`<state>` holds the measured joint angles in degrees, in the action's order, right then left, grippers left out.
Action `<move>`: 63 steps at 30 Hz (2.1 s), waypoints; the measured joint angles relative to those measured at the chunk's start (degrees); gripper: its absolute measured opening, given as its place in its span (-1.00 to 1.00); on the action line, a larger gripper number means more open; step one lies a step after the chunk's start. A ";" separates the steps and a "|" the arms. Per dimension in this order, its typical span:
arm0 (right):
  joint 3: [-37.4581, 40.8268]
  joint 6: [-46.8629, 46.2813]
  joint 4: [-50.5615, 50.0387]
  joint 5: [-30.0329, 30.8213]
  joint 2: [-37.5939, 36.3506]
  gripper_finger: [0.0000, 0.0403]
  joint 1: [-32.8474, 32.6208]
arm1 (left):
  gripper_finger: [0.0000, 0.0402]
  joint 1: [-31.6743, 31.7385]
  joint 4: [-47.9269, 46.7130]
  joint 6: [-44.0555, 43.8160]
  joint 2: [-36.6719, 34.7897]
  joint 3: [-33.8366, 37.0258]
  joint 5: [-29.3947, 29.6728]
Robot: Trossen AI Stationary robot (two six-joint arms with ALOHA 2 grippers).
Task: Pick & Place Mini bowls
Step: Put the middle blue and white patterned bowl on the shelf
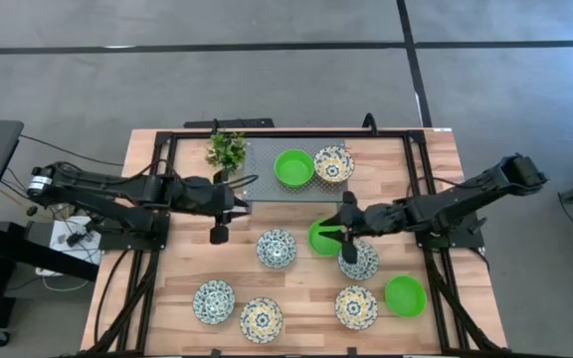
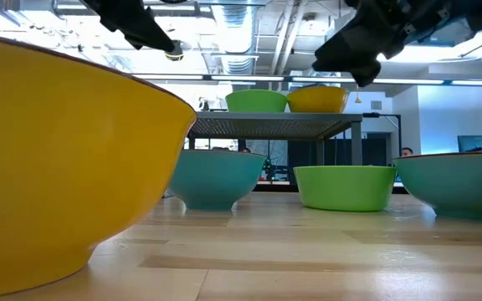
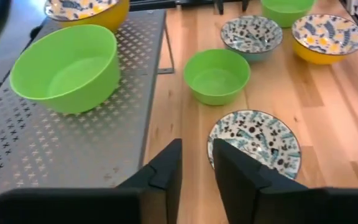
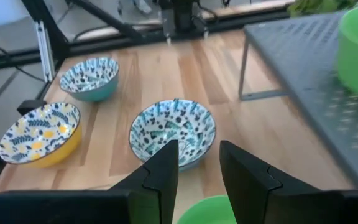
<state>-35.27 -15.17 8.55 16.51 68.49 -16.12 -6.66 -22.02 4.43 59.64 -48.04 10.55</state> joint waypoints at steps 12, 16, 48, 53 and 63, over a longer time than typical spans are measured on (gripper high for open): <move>-15.90 -7.87 -19.60 -2.73 11.73 -0.44 -2.97 | -0.42 -1.15 0.14 0.16 -0.02 0.01 0.09; -22.40 -8.77 -26.47 -7.82 15.10 -0.44 -2.26 | -0.43 -1.15 0.15 0.15 -0.02 0.01 0.01; -45.76 13.78 -38.65 -11.96 40.41 -0.44 -0.72 | -0.44 -10.34 0.49 8.62 14.29 0.08 -13.64; -45.74 13.71 -38.98 -11.98 40.45 -0.45 -0.39 | -0.43 -10.96 5.15 9.92 21.03 0.08 -13.52; -45.73 13.25 -39.93 -11.98 40.47 -0.45 -0.24 | -0.18 -10.52 7.27 13.20 28.48 0.08 -13.33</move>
<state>-80.99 -1.92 -31.38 4.53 108.97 -16.36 -17.19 -14.75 17.62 88.11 -47.97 -2.78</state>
